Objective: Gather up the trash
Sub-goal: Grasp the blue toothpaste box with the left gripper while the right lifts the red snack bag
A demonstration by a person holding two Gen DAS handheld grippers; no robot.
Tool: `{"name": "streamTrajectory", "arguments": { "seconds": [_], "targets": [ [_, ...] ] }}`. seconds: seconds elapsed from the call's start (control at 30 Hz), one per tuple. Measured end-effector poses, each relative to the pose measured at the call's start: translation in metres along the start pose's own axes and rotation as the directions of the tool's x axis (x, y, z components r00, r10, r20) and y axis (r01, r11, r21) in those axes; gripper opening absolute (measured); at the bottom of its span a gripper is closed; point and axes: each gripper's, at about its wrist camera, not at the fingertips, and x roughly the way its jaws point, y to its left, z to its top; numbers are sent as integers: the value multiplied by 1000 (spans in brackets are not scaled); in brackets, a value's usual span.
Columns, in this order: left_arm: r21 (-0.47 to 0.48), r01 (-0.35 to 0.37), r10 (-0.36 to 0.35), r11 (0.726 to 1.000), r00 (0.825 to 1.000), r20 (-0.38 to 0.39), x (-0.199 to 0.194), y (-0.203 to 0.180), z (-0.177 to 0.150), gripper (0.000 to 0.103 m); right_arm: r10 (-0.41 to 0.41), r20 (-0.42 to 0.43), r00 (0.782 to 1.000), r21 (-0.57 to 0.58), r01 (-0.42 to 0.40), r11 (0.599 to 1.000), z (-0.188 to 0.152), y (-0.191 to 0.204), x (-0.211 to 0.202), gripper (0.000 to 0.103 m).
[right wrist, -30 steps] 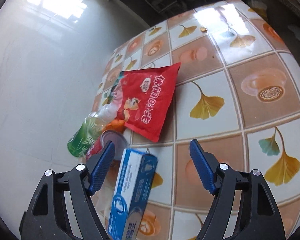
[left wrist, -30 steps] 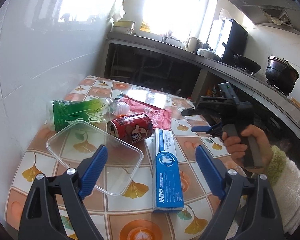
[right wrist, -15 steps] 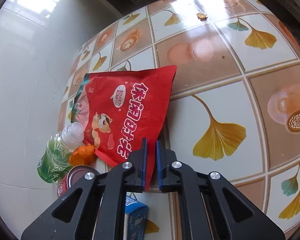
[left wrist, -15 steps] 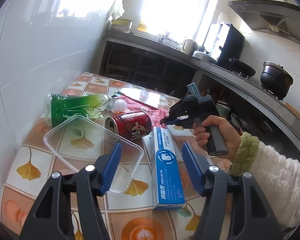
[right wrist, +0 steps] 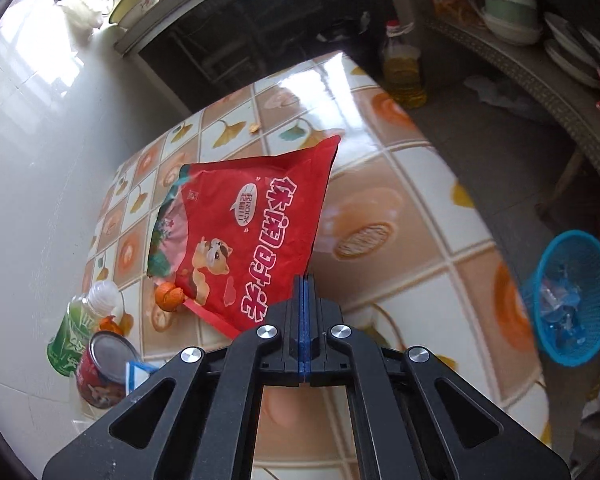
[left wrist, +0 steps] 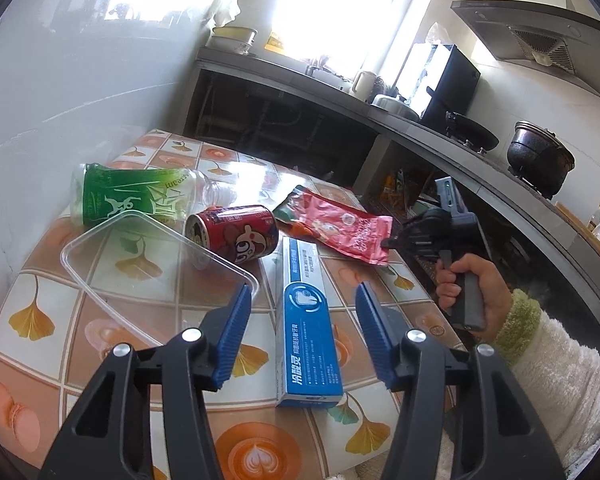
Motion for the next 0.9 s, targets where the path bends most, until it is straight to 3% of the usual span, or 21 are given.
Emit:
{"name": "streamTrajectory", "arguments": {
  "seconds": [0.3, 0.4, 0.53, 0.67, 0.77, 0.9],
  "targets": [
    [83, -5, 16, 997, 991, -129, 14, -31, -22, 53, 4, 3, 1000, 135, -5, 991, -93, -76, -65, 0],
    [147, -79, 103, 986, 981, -166, 23, -45, -36, 60, 45, -18, 999, 192, -40, 981, -126, -92, -78, 0],
    [194, -207, 243, 959, 952, -186, 40, -54, -46, 60, 140, -73, 987, 238, -119, 964, -161, -97, -81, 0],
    [219, -276, 320, 936, 926, -200, 56, -57, -54, 60, 194, -113, 974, 238, -163, 957, -178, -95, -82, 0],
    [195, -262, 304, 945, 926, -226, 57, -60, -57, 45, 223, -125, 967, 243, -188, 952, -185, -95, -80, 1],
    [169, -197, 239, 966, 928, -287, 53, -69, -60, 45, 250, -144, 957, 215, -216, 952, -195, -92, -90, 4]
  ]
}}
